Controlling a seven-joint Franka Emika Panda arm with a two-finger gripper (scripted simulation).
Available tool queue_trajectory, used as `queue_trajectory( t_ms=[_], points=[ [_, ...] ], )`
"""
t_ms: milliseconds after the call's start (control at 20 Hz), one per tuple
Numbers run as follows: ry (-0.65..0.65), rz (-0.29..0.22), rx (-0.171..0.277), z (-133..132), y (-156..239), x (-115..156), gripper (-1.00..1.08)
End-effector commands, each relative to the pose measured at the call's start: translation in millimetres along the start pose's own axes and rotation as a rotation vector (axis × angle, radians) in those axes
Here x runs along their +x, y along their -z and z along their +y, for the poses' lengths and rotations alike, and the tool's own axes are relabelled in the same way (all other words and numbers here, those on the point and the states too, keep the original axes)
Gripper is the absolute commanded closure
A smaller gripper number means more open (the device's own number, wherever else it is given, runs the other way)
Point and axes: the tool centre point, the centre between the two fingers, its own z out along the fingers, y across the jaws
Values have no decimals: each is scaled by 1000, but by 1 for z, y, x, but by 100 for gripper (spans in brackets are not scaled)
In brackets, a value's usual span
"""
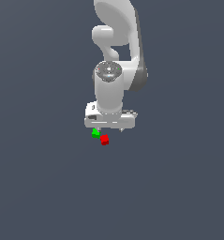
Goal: Stack the red cube on top of the green cube.
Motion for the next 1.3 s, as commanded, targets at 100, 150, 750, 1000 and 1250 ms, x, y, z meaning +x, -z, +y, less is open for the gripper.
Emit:
queue_trajectory(
  t_ms=[100,150,750,1000,1250],
  points=[
    [2,0,0,0,-1,0,-92],
    [5,0,0,0,-2,-1,-92],
    [135,9,-1,13,-40,-13,-92],
    [215,15,-2,22,-63,-18,-92],
    [266,18,-2,29,-79,-21,-92]
  ],
)
